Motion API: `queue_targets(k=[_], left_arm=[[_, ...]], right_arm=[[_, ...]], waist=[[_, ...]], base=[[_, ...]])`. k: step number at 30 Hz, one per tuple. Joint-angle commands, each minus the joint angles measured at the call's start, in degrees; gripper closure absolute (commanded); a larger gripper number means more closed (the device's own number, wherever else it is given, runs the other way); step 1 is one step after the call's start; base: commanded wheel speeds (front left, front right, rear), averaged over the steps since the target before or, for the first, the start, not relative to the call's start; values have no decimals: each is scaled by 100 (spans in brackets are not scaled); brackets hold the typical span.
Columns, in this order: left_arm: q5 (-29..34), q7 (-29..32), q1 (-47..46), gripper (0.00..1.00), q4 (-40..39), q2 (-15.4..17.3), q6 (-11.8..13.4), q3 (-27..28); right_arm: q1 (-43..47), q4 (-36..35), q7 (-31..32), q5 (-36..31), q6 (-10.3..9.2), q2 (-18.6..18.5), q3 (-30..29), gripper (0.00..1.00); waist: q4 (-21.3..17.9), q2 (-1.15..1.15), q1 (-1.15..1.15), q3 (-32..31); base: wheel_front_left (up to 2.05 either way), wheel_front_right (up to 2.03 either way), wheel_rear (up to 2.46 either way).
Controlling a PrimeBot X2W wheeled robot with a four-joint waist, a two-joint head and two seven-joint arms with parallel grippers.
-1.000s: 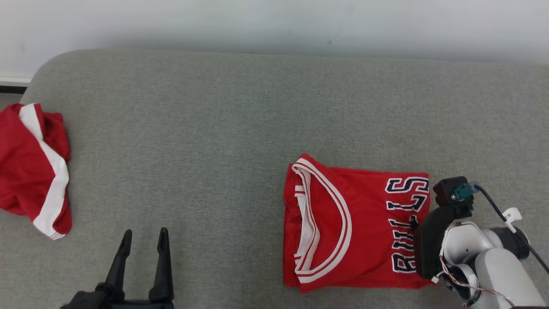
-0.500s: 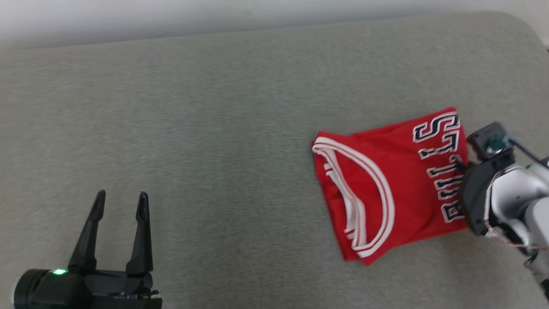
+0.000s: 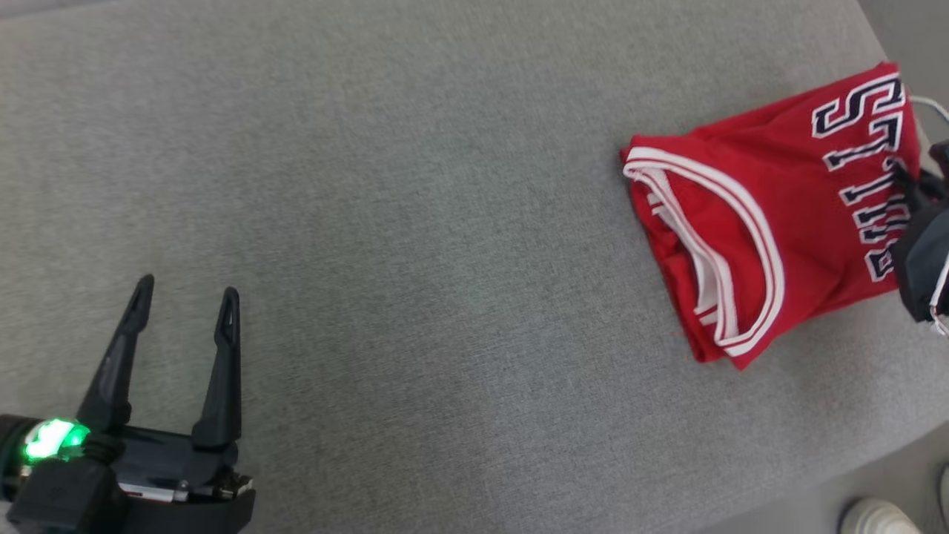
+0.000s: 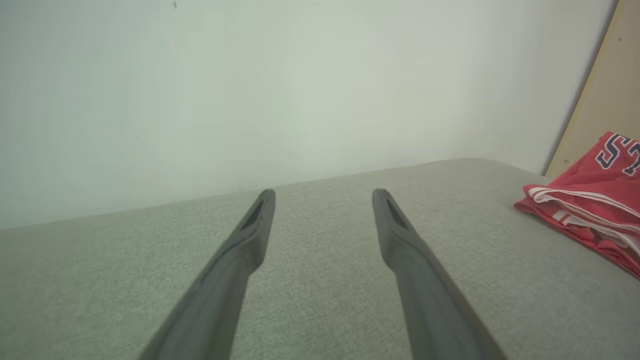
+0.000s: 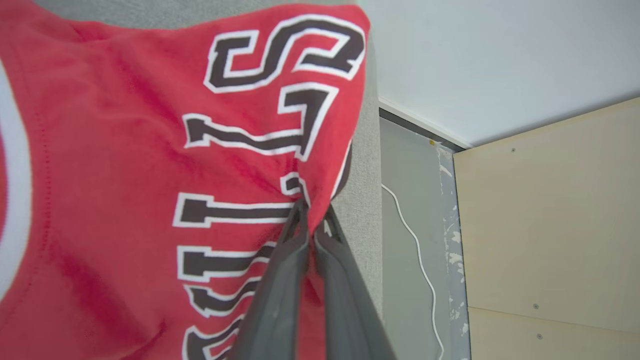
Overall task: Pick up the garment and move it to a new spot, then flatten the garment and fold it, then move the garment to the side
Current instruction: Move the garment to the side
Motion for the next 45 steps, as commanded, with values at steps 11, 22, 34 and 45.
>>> queue_targets(k=[11, 22, 34, 45], left_arm=[[94, -16, -149, 0, -361, 235, 12, -11], [129, -16, -87, 0, -397, 254, 12, -3], [108, -16, 7, 0, -216, 4, 12, -35], [77, -15, 508, 0, 368, -547, 12, 147]], right_arm=[[-240, 418, -877, -472, -16, -32, -508, 100], [-170, 513, -1211, -662, -15, 90, -646, 100], [177, 301, -1367, -836, -15, 419, -857, 0], [1226, -474, -1934, -586, -15, 1031, -1184, 0]], waist=[[-289, -1, -1, 610], [-221, -1, -1, 616], [10, -1, -1, 81], [447, -1, -1, -1142]], base=[[0, 0, 0], [0, 0, 0], [0, 0, 0], [0, 0, 0]])
